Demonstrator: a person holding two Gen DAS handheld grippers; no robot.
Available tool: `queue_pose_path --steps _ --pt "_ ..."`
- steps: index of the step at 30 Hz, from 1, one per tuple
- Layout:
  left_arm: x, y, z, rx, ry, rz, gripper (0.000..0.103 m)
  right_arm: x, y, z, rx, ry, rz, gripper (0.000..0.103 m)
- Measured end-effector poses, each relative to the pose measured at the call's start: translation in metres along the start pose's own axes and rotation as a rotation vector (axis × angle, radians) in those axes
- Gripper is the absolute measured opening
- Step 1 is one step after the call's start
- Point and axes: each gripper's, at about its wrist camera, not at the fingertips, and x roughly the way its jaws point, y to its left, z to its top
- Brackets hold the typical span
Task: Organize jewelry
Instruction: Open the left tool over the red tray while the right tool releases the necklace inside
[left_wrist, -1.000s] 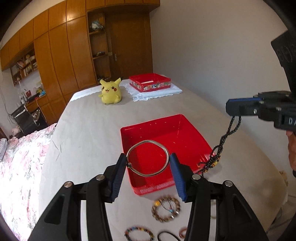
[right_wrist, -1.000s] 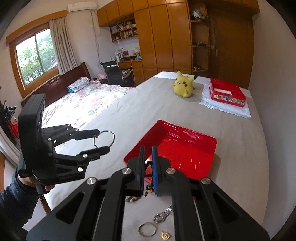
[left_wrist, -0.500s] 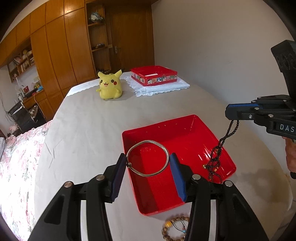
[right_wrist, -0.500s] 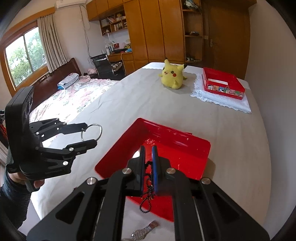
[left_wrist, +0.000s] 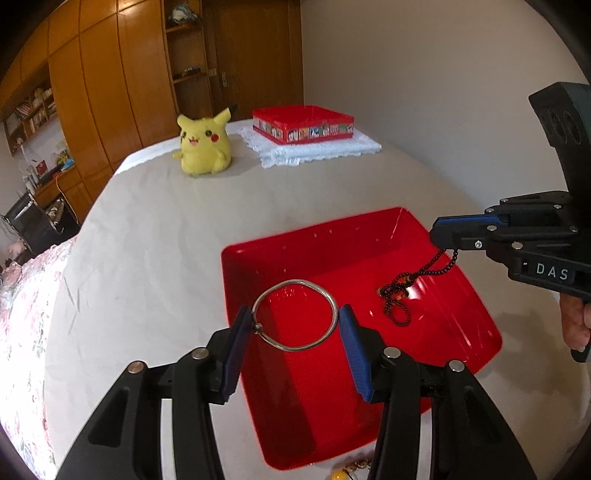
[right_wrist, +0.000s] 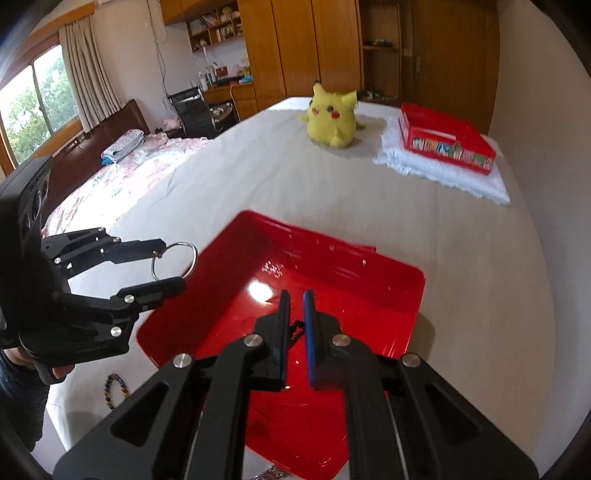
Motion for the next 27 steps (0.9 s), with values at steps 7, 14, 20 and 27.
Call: queue_pose_path --steps 7,14,20,27 --pt "0.033 0.000 -0.012 -0.004 0.054 0.002 0.049 0.031 -0.010 -0.014 0.013 0.054 0.010 0.006" --pt "0.052 0.005 -0.027 -0.023 0.087 0.009 0.057 0.049 -0.013 -0.033 0.017 0.093 -0.008 0.024" --pt "0.053 0.002 -0.030 -0.020 0.091 0.011 0.064 0.046 -0.014 -0.040 0.025 0.090 -0.017 0.042" --pt "0.033 -0.007 -0.034 -0.012 0.070 0.019 0.074 0.016 0.002 -0.052 -0.026 0.048 -0.047 0.055"
